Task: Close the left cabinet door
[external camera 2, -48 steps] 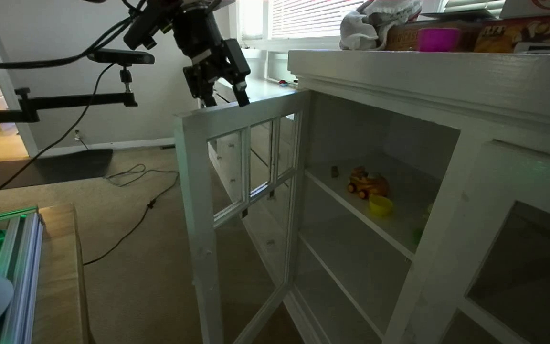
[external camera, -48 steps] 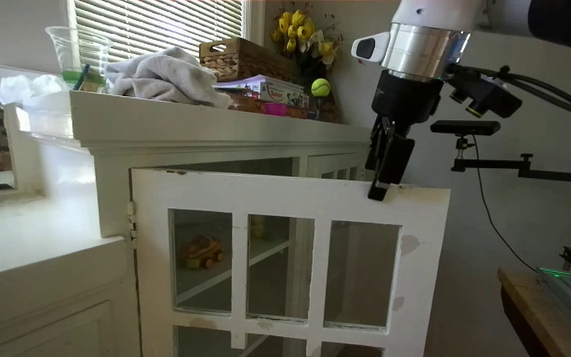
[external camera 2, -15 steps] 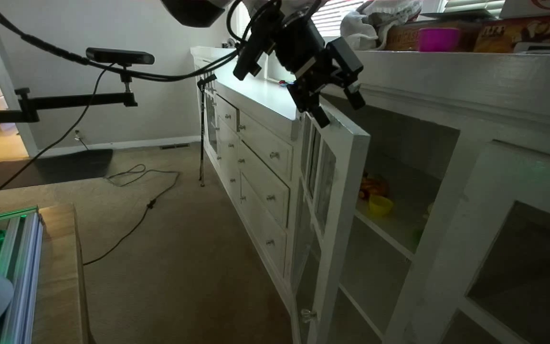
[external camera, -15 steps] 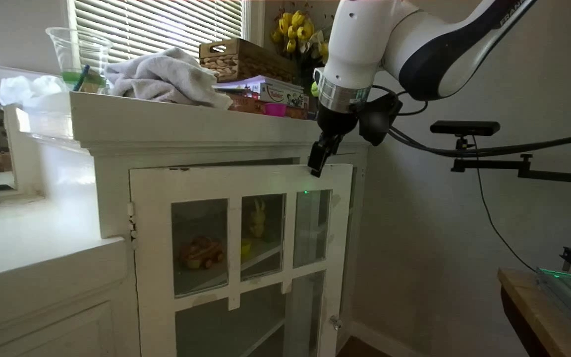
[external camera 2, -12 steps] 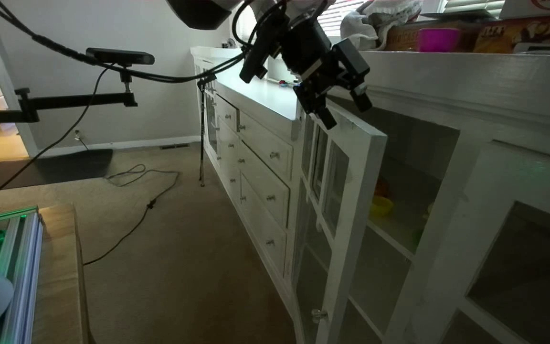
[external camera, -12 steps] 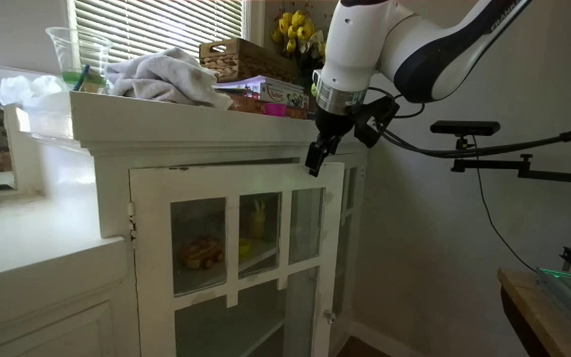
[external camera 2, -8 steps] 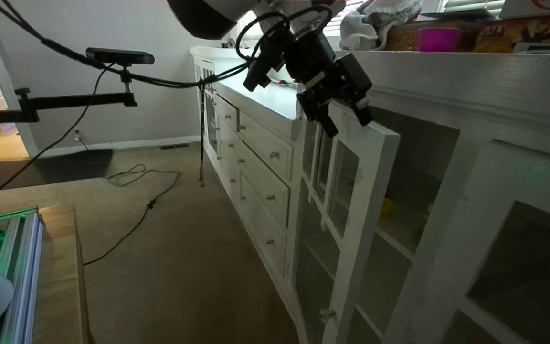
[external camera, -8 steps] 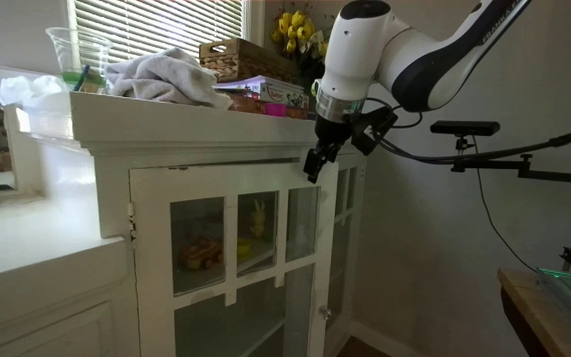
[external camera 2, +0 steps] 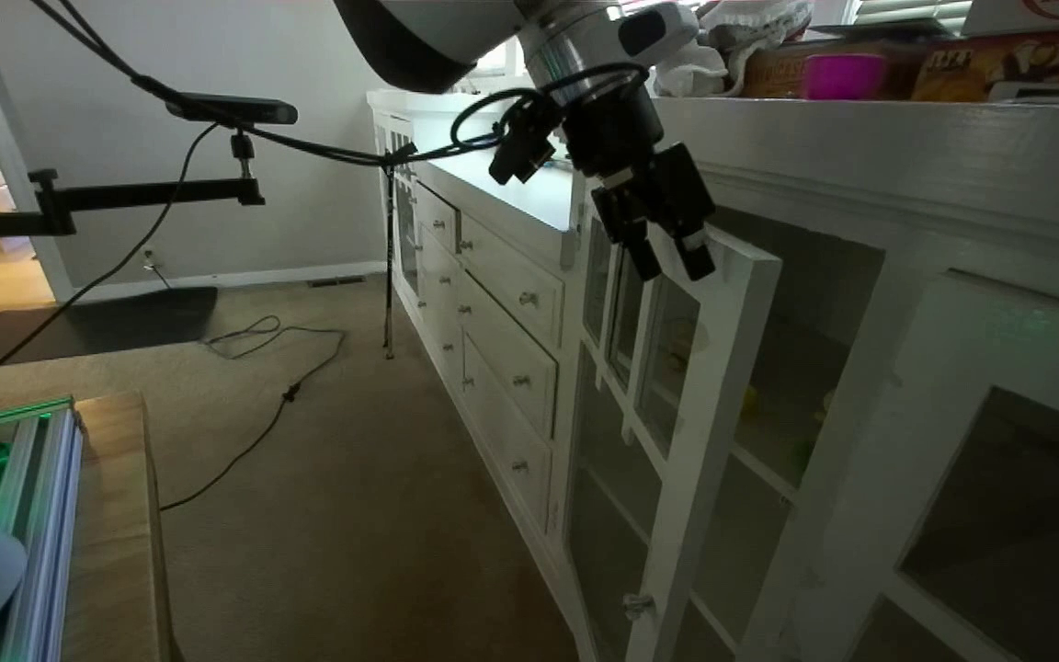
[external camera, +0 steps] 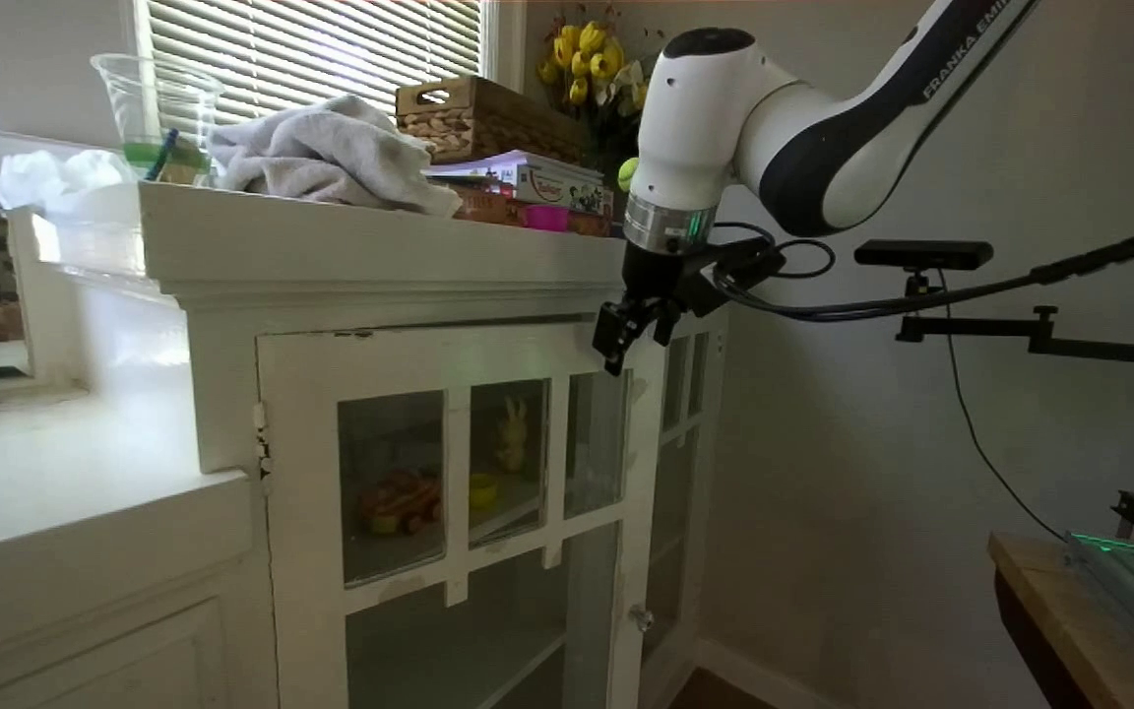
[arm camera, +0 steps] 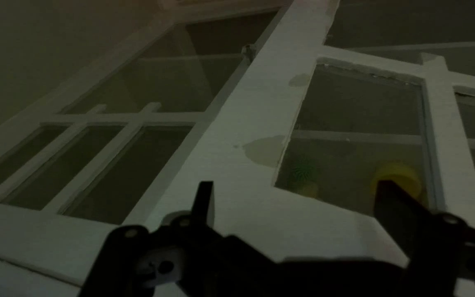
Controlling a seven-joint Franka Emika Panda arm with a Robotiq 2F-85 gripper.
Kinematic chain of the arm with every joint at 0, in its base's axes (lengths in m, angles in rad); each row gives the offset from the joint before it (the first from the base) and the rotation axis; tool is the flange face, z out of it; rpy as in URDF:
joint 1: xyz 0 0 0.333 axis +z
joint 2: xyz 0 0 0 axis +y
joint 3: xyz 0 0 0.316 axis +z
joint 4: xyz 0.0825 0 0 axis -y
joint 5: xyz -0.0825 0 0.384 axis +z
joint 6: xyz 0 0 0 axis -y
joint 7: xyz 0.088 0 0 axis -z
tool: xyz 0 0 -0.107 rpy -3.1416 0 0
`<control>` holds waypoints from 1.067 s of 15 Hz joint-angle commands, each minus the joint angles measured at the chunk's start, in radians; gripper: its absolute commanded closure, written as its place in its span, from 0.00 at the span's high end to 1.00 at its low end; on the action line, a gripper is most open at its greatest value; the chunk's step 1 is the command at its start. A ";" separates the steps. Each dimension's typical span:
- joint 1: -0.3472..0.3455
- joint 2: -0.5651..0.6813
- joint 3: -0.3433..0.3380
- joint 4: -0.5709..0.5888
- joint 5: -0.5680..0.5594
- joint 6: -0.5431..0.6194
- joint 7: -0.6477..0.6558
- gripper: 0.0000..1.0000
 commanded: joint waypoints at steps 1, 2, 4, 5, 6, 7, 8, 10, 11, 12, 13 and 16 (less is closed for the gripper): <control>0.007 0.049 -0.018 0.029 0.092 0.044 -0.014 1.00; 0.007 0.057 -0.021 0.036 0.102 0.057 -0.021 1.00; 0.009 0.075 -0.030 0.055 0.102 0.095 -0.033 1.00; 0.010 0.082 -0.033 0.065 0.103 0.111 -0.040 1.00; -0.010 0.092 -0.016 0.077 0.085 0.131 -0.038 1.00; -0.012 0.100 -0.015 0.087 0.093 0.143 -0.047 1.00; -0.014 0.109 -0.014 0.103 0.091 0.156 -0.051 1.00; -0.018 0.127 -0.012 0.129 0.098 0.173 -0.064 1.00; -0.020 0.137 -0.014 0.143 0.093 0.182 -0.067 1.00; -0.022 0.148 -0.016 0.159 0.085 0.193 -0.069 1.00; -0.024 0.157 -0.017 0.172 0.084 0.195 -0.078 1.00; -0.032 0.193 -0.021 0.221 0.069 0.210 -0.091 1.00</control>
